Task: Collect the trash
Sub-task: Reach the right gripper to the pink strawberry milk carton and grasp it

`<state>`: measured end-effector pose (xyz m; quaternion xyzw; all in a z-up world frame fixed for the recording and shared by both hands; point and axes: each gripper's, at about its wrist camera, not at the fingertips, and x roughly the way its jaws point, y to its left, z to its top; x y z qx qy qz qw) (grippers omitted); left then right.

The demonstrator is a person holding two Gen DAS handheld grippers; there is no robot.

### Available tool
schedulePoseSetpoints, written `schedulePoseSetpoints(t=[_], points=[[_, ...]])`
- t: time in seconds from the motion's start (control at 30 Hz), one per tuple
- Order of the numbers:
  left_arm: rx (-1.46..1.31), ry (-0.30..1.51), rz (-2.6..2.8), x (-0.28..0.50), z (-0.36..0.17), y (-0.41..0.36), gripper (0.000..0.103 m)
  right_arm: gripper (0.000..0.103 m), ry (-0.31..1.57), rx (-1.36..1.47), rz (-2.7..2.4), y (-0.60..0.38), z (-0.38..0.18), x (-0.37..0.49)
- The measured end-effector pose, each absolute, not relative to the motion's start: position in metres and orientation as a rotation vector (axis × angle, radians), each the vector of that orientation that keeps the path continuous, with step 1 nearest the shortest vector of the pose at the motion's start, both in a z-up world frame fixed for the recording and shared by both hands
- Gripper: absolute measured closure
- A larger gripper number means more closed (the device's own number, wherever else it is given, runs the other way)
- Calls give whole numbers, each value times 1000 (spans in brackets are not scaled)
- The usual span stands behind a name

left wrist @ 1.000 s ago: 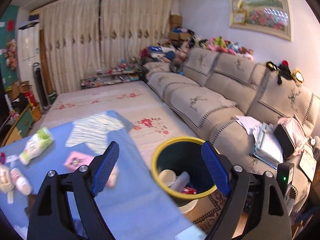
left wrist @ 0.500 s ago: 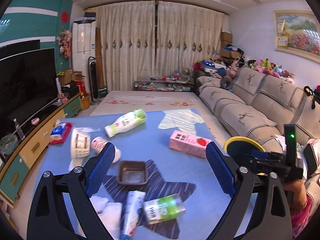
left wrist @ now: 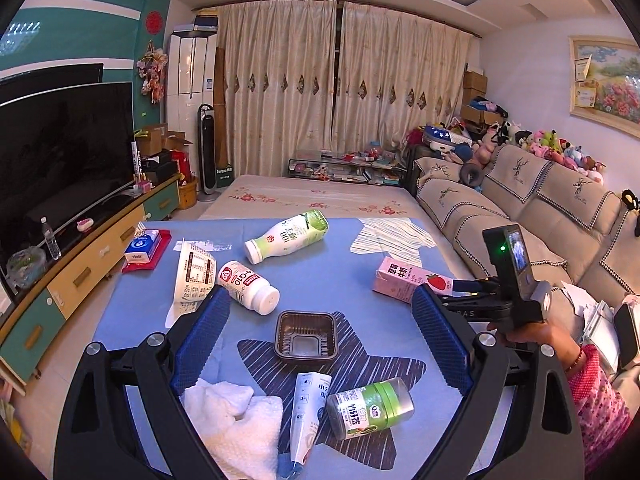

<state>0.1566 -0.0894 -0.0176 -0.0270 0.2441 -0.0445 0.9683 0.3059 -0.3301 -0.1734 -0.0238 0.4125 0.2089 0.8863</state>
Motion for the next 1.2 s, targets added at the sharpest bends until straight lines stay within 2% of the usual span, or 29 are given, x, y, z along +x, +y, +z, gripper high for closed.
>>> schedulePoseSetpoints(t=[0.27, 0.37, 0.63, 0.73, 0.93, 1.0, 1.2], points=[[-83, 506, -92, 161, -23, -79, 12, 29, 862, -59, 625, -294, -168, 274], [-88, 505, -95, 159, -25, -78, 12, 29, 839, -127, 490, -281, -168, 271], [-97, 501, -90, 157, -25, -69, 12, 30, 890, -60, 380, -272, -179, 282], [-100, 504, -92, 157, -27, -67, 12, 37, 905, -57, 354, -272, -185, 287], [-107, 509, -93, 155, -29, -66, 12, 39, 885, -51, 342, -272, -183, 288], [-105, 509, -92, 155, -29, -65, 12, 54, 878, -57, 333, -271, -183, 287], [-101, 508, -90, 153, -30, -66, 12, 55, 839, -31, 325, -276, -170, 276]])
